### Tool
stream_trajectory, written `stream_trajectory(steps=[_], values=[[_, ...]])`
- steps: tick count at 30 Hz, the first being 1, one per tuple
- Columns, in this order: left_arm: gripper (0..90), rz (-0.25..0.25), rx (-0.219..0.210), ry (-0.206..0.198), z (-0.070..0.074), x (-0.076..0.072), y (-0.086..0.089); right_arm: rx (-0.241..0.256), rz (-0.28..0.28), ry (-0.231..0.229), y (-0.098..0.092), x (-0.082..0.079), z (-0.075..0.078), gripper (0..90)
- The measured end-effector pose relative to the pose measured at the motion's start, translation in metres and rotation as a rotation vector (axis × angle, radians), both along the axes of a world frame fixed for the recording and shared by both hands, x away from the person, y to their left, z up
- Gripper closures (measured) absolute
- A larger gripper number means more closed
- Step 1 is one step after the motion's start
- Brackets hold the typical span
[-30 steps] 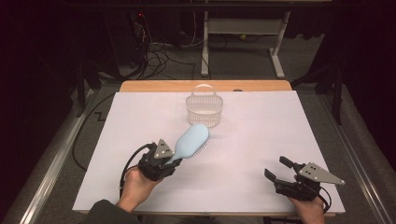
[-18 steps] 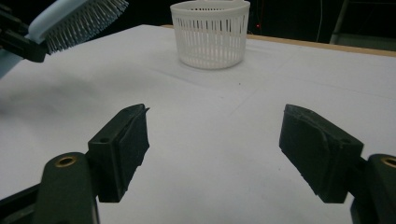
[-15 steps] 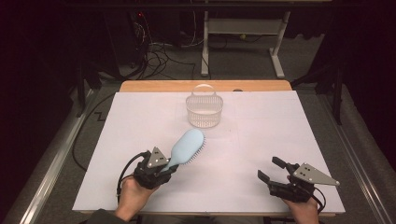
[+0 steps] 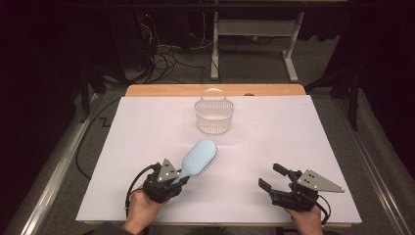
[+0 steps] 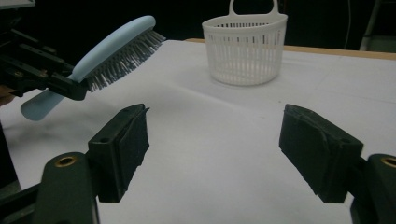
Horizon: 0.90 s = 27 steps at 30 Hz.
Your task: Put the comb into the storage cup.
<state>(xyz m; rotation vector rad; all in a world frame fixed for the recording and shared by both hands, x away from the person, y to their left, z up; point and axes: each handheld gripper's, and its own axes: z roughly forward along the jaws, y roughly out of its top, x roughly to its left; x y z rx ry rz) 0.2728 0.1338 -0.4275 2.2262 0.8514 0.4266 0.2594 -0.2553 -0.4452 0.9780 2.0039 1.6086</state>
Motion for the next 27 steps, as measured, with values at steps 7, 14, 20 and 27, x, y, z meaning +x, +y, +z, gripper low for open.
stream_trajectory(steps=[7, 14, 20, 27], values=[[69.3, -0.008, -0.004, -0.011, 0.002, -0.003, -0.003, 0.012, 0.063, 0.036, 0.021, 0.004, -0.001, 24.9], [69.3, -0.017, -0.005, -0.015, 0.001, -0.004, -0.008, 0.011, 0.104, 0.050, 0.037, 0.007, -0.001, 25.1], [69.3, -0.031, -0.005, -0.015, 0.001, -0.004, -0.012, 0.009, 0.128, 0.070, 0.046, 0.009, -0.001, 25.0], [69.3, -0.040, -0.009, -0.018, 0.001, -0.005, -0.015, 0.012, 0.155, 0.090, 0.057, 0.012, -0.001, 24.9]])
